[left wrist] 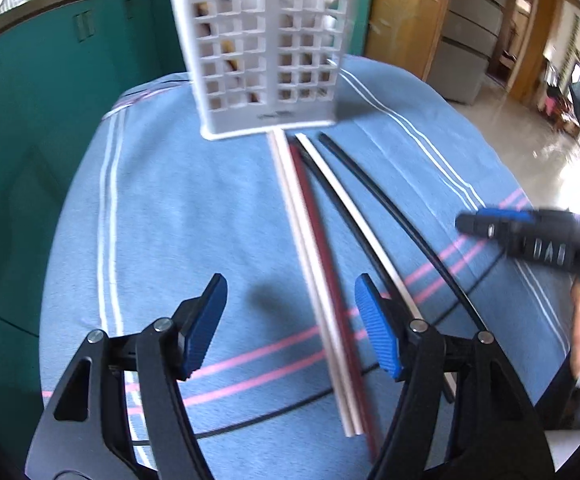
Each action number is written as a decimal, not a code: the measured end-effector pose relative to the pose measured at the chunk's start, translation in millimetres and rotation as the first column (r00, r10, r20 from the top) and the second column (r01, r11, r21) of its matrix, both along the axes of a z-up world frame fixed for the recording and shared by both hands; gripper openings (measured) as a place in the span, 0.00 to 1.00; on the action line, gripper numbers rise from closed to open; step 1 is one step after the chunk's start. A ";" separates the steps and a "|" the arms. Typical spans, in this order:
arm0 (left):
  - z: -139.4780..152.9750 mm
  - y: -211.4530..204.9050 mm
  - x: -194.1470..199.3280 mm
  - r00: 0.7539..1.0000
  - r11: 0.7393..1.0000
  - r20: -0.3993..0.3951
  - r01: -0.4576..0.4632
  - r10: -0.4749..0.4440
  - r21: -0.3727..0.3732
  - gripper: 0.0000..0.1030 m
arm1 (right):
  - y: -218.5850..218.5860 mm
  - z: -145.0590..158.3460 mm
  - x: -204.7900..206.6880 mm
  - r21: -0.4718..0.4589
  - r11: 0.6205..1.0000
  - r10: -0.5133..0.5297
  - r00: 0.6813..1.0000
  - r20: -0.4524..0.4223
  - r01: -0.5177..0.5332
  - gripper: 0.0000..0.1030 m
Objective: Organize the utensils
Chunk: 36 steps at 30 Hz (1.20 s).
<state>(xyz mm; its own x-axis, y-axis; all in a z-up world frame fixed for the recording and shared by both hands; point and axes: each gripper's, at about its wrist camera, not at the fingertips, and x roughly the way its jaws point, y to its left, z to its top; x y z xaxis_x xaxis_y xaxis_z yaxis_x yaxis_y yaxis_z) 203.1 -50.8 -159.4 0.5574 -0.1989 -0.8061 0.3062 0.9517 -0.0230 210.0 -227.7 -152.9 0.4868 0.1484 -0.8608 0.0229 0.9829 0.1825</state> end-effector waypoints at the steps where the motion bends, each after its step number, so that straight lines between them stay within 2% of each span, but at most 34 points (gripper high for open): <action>1: -2.7 -3.1 -0.1 1.000 1.000 -0.007 0.007 -0.007 0.008 0.64 | -3.3 0.6 -1.0 0.003 1.000 -0.009 1.000 0.000 0.009 0.33; 2: -6.1 -5.6 0.4 1.000 1.000 -0.015 0.008 -0.007 0.019 0.64 | -6.1 0.9 -0.3 0.005 1.000 -0.013 1.000 -0.002 0.013 0.33; 5: -11.5 -8.7 0.2 1.000 0.999 -0.022 0.000 0.001 0.050 0.51 | -11.1 -0.4 -3.3 0.017 1.000 -0.017 1.000 -0.007 0.017 0.33; 7: -10.3 -7.9 0.3 1.000 0.999 -0.021 -0.003 0.003 0.037 0.33 | -9.3 0.6 -3.6 0.011 1.000 -0.015 1.000 -0.001 0.015 0.34; 8: -9.6 -6.7 1.1 1.000 0.999 -0.020 -0.013 0.014 0.035 0.15 | -8.1 0.1 -3.1 0.009 1.000 -0.014 1.000 -0.001 0.014 0.34; 15: -5.0 14.0 0.6 0.996 0.996 -0.032 -0.089 0.088 -0.020 0.15 | -7.1 0.3 -5.4 0.017 1.000 -0.005 1.000 0.005 0.005 0.35; 24: 31.3 27.8 -19.8 0.994 0.992 0.037 -0.101 0.104 -0.071 0.15 | -7.5 -0.1 -4.5 0.016 1.000 -0.002 1.000 0.008 0.002 0.37; 30: 39.3 40.0 -26.7 0.988 0.987 0.046 -0.145 0.148 -0.073 0.15 | -7.1 1.4 -3.7 0.015 1.000 0.002 1.000 0.008 -0.002 0.40; 32: 35.4 43.7 -27.0 0.986 0.984 0.030 -0.162 0.165 -0.069 0.06 | -5.6 1.6 -3.3 0.010 1.000 0.004 1.000 0.008 -0.004 0.41; 34: 30.9 46.1 -28.4 0.987 0.984 0.005 -0.161 0.162 -0.073 0.06 | -4.9 1.5 -3.8 0.012 1.000 0.002 1.000 0.006 -0.002 0.43; 35: 29.4 46.5 -28.9 0.990 0.986 -0.003 -0.144 0.144 -0.083 0.07 | -4.8 1.0 -3.3 0.015 1.000 0.001 1.000 0.004 -0.001 0.44; 36: 29.3 47.1 -30.4 0.991 0.987 0.000 -0.136 0.137 -0.088 0.16 | -5.1 1.1 -3.5 0.021 1.000 -0.001 1.000 -0.001 0.001 0.45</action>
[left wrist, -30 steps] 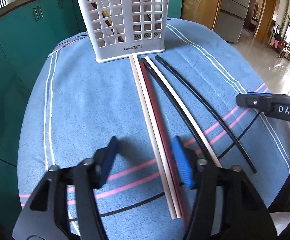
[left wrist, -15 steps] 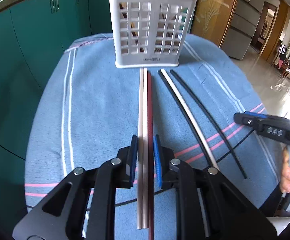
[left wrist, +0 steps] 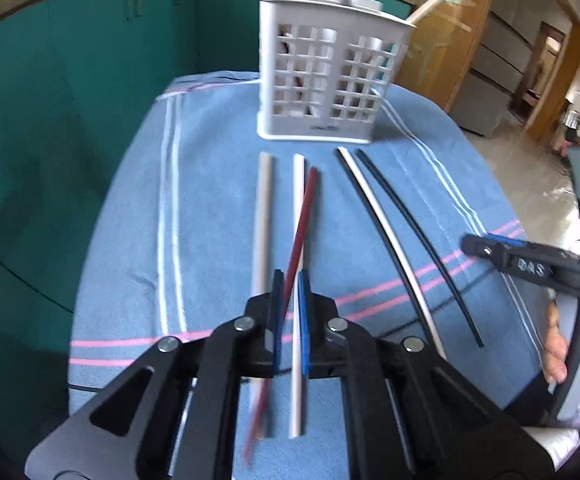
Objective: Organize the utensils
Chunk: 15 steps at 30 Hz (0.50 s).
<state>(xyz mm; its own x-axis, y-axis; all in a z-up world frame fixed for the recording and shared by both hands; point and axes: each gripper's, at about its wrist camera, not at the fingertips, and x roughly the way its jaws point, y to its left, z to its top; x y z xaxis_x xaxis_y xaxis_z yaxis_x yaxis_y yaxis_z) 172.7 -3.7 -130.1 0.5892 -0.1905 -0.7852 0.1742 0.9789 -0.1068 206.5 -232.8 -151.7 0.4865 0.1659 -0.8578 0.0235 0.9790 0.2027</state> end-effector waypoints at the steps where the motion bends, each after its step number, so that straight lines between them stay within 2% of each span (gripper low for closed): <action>1: 0.2 -0.2 -1.6 1.000 1.000 0.005 0.001 -0.001 -0.001 0.24 | -0.4 0.2 -0.4 0.004 1.000 -0.001 1.000 -0.004 0.001 0.45; 2: 1.0 -0.3 -3.4 1.000 1.000 0.013 -0.001 0.001 0.005 0.34 | -0.2 0.0 -0.6 0.007 1.000 -0.001 1.000 -0.006 0.001 0.45; 8: -3.1 8.2 3.4 0.999 0.999 0.005 -0.041 0.041 0.025 0.35 | 2.3 2.8 -2.0 0.012 1.000 0.008 1.000 0.003 -0.008 0.45; 13: -9.4 16.1 17.9 0.997 0.996 -0.013 -0.071 0.072 0.053 0.36 | 18.6 6.6 6.4 0.013 0.998 0.058 0.998 0.009 -0.058 0.45; 15: -12.6 18.6 28.2 0.996 0.994 -0.027 -0.087 0.089 0.071 0.40 | 26.4 12.3 14.2 0.021 0.996 0.085 0.996 0.023 -0.085 0.45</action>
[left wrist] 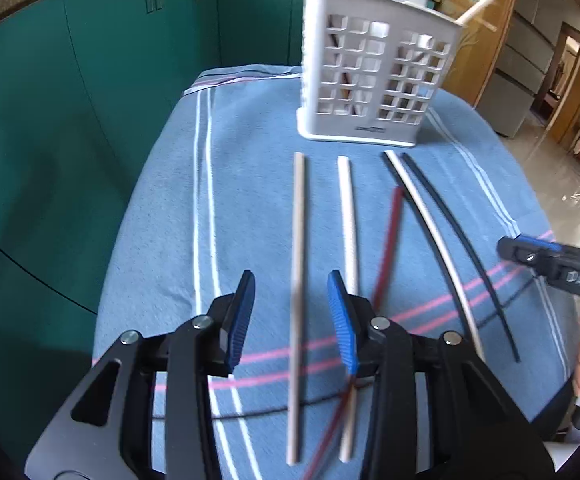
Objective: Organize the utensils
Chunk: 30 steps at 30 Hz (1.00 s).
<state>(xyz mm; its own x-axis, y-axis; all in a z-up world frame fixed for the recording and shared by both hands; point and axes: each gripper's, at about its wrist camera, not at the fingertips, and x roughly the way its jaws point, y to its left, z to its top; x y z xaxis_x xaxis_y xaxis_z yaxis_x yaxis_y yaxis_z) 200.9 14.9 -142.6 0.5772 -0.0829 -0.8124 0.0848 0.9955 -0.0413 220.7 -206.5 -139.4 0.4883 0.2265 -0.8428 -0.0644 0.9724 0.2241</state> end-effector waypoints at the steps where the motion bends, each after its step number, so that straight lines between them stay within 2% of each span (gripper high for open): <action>1: -1.5 0.7 3.6 1.000 1.000 -0.007 -0.006 0.006 0.001 0.40 | 6.5 3.0 6.5 -0.008 1.000 0.017 1.000 0.009 -0.017 0.45; 4: -6.3 2.7 11.8 1.000 1.000 -0.023 -0.010 0.010 -0.024 0.42 | 26.0 2.2 27.1 -0.076 0.995 0.061 0.998 0.014 -0.060 0.45; 7: -7.9 -0.4 25.9 1.000 1.000 -0.023 0.009 -0.009 -0.016 0.42 | 45.4 -6.6 52.1 -0.135 0.985 0.105 0.994 -0.012 -0.105 0.44; 9: -6.7 -2.8 39.4 0.999 1.000 -0.023 0.022 -0.022 -0.002 0.42 | 55.7 -12.1 69.3 -0.181 0.977 0.112 0.993 -0.032 -0.116 0.39; 13: -9.5 -13.8 77.5 0.994 0.996 -0.068 0.087 -0.086 0.015 0.43 | 66.0 -17.0 88.6 -0.232 0.966 0.106 0.993 -0.051 -0.115 0.38; 15: -13.3 -20.1 92.2 0.989 0.993 -0.101 0.114 -0.112 0.023 0.43 | 67.8 -17.5 93.3 -0.242 0.963 0.107 0.993 -0.049 -0.116 0.38; 19: -22.3 -28.6 123.7 0.976 0.986 -0.177 0.141 -0.123 0.090 0.45 | 72.2 -16.4 105.4 -0.259 0.957 0.118 0.991 -0.061 -0.130 0.38; 24: -20.6 -31.2 148.5 0.959 0.981 -0.243 0.171 -0.144 0.094 0.46 | 80.2 -14.6 121.7 -0.305 0.938 0.143 0.986 -0.089 -0.164 0.38; 27: -20.3 -31.1 154.9 0.951 0.980 -0.269 0.179 -0.150 0.084 0.46 | 81.3 -14.6 126.6 -0.279 0.946 0.140 0.985 -0.103 -0.164 0.38; 29: -21.4 -30.8 154.7 0.950 0.980 -0.272 0.180 -0.151 0.088 0.45 | 81.2 -14.0 126.0 -0.260 0.951 0.144 0.984 -0.101 -0.166 0.34; 30: -21.4 -30.2 154.5 0.950 0.980 -0.272 0.181 -0.152 0.086 0.42 | 81.5 -13.6 125.0 -0.254 0.951 0.153 0.983 -0.100 -0.174 0.23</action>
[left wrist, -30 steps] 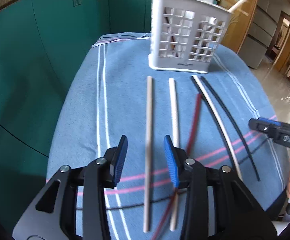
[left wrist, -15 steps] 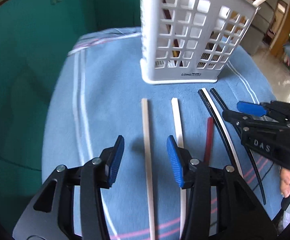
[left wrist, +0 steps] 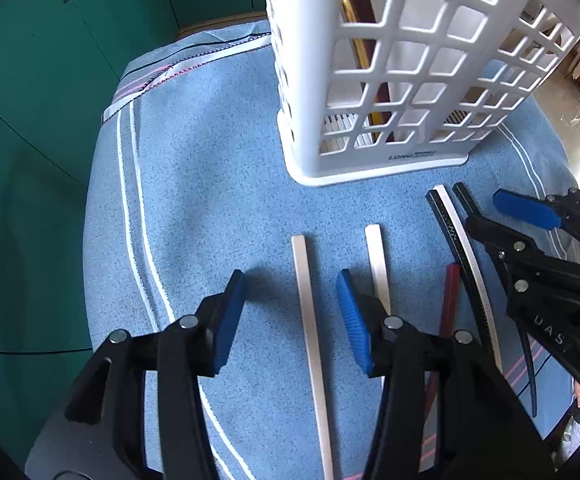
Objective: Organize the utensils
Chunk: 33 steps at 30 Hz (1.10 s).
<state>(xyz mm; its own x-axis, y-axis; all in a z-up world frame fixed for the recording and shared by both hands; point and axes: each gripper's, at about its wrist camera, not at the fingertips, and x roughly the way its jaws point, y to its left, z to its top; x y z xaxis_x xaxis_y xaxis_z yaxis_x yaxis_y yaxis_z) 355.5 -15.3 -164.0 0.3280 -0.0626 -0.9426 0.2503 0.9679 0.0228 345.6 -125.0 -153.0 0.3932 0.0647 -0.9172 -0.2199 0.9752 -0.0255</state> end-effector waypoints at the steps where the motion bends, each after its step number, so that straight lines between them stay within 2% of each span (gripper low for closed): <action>1: 0.6 -0.2 -0.9 1.000 1.000 0.002 0.000 0.000 -0.009 0.39 | -3.7 0.6 -2.3 0.010 1.000 0.009 1.000 -0.006 -0.009 0.09; 3: 1.6 1.0 -4.0 1.000 1.000 0.015 -0.003 0.003 -0.018 0.14 | 0.5 0.5 -6.1 0.003 1.000 0.020 1.000 0.000 -0.020 0.07; 5: 0.8 2.5 -8.5 1.000 0.999 0.026 -0.004 0.005 -0.036 0.07 | 3.2 1.1 -11.6 0.004 1.000 0.027 1.000 0.008 -0.027 0.07; 8: -0.3 6.9 -16.5 0.999 0.998 0.033 -0.027 0.029 -0.062 0.06 | -2.1 1.0 -20.9 0.026 1.000 0.017 1.000 0.001 -0.017 0.07; 13: -0.3 19.5 -47.2 0.998 0.994 0.021 -0.059 0.061 -0.090 0.06 | -34.3 -0.2 -39.0 0.057 0.998 -0.011 1.000 -0.029 0.013 0.07; 17: 0.2 25.4 -73.0 1.000 0.996 0.012 -0.021 0.023 -0.088 0.07 | -52.1 1.1 -54.4 0.062 0.998 0.009 0.997 -0.073 -0.005 0.07; 19: 0.3 24.2 -72.6 1.000 0.998 0.005 -0.007 0.008 -0.067 0.10 | -52.6 -0.3 -54.3 0.048 0.999 0.014 0.997 -0.079 -0.010 0.07; 20: 0.7 22.6 -72.4 1.000 0.998 0.003 -0.002 0.002 -0.060 0.17 | -52.8 -0.5 -49.3 0.036 0.999 0.017 0.997 -0.080 -0.014 0.07; 21: 1.1 20.7 -71.4 1.000 0.999 0.000 0.001 -0.001 -0.051 0.31 | -50.7 -3.1 -53.7 0.026 1.000 0.013 0.997 -0.078 -0.011 0.08; 23: -0.1 13.8 -68.2 1.000 1.000 -0.007 0.011 -0.011 -0.024 0.46 | -49.4 -4.5 -49.3 0.016 1.000 0.011 0.997 -0.073 -0.010 0.13; 26: -0.2 6.6 -68.8 1.000 1.000 0.001 0.028 -0.028 -0.002 0.46 | -42.8 -5.5 -46.3 0.008 1.000 0.015 0.998 -0.063 -0.014 0.14; 27: 0.5 6.9 -69.4 1.000 1.000 0.003 0.029 -0.029 -0.009 0.42 | -39.6 -7.0 -44.5 0.012 1.000 0.017 0.998 -0.062 -0.017 0.13; 28: 1.3 7.3 -69.6 1.000 1.000 0.006 0.027 -0.027 -0.013 0.37 | -40.0 -6.8 -45.2 0.020 1.000 0.020 0.998 -0.064 -0.018 0.07; 29: 2.3 9.0 -69.6 1.000 1.000 0.012 0.020 -0.020 -0.015 0.26 | -40.6 -6.6 -44.4 0.033 0.999 0.019 0.998 -0.068 -0.017 0.07; 30: 3.5 11.4 -69.1 1.000 1.000 0.012 0.012 -0.011 -0.025 0.10 | -49.9 -1.1 -59.3 0.040 0.999 0.019 0.998 -0.065 -0.017 0.07; 31: 4.2 14.2 -68.6 1.000 0.999 0.004 0.005 -0.005 -0.049 0.07 | -50.1 1.2 -60.2 0.042 0.999 0.019 0.998 -0.058 -0.016 0.07; 33: 6.6 19.4 -68.4 1.000 0.997 0.011 -0.010 0.011 -0.079 0.06 | -51.2 12.6 -64.7 0.056 0.998 0.017 0.999 -0.027 -0.016 0.07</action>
